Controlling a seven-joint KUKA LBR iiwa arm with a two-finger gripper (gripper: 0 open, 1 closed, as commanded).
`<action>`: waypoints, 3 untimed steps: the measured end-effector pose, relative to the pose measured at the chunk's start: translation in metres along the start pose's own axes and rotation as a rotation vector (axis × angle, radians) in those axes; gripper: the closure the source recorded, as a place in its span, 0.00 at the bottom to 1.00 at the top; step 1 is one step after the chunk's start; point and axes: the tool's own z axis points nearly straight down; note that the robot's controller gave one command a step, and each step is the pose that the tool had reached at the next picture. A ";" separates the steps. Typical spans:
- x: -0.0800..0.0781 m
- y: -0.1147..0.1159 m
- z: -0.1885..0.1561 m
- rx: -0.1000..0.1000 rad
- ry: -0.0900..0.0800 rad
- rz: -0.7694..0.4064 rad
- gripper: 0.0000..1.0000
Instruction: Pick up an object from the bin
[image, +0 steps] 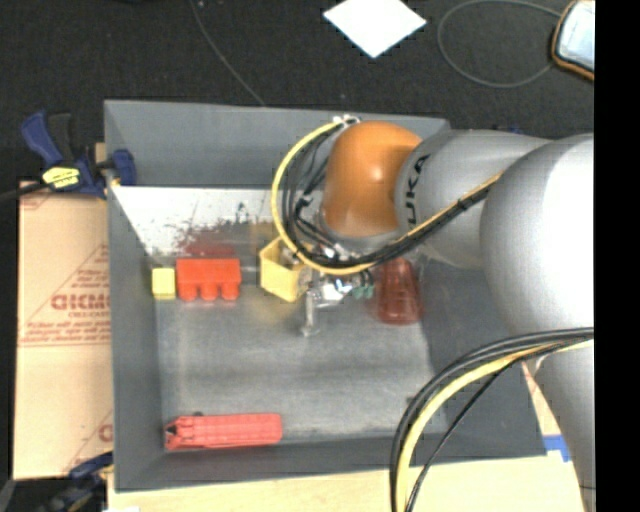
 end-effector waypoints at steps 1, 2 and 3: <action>0.002 -0.005 -0.007 0.000 -0.029 0.016 1.00; 0.002 -0.005 -0.008 0.000 -0.029 0.017 1.00; 0.004 -0.005 -0.039 0.000 -0.020 0.017 1.00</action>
Offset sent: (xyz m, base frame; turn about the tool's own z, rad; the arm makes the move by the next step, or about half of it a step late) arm 0.0000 0.0000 0.0000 0.0000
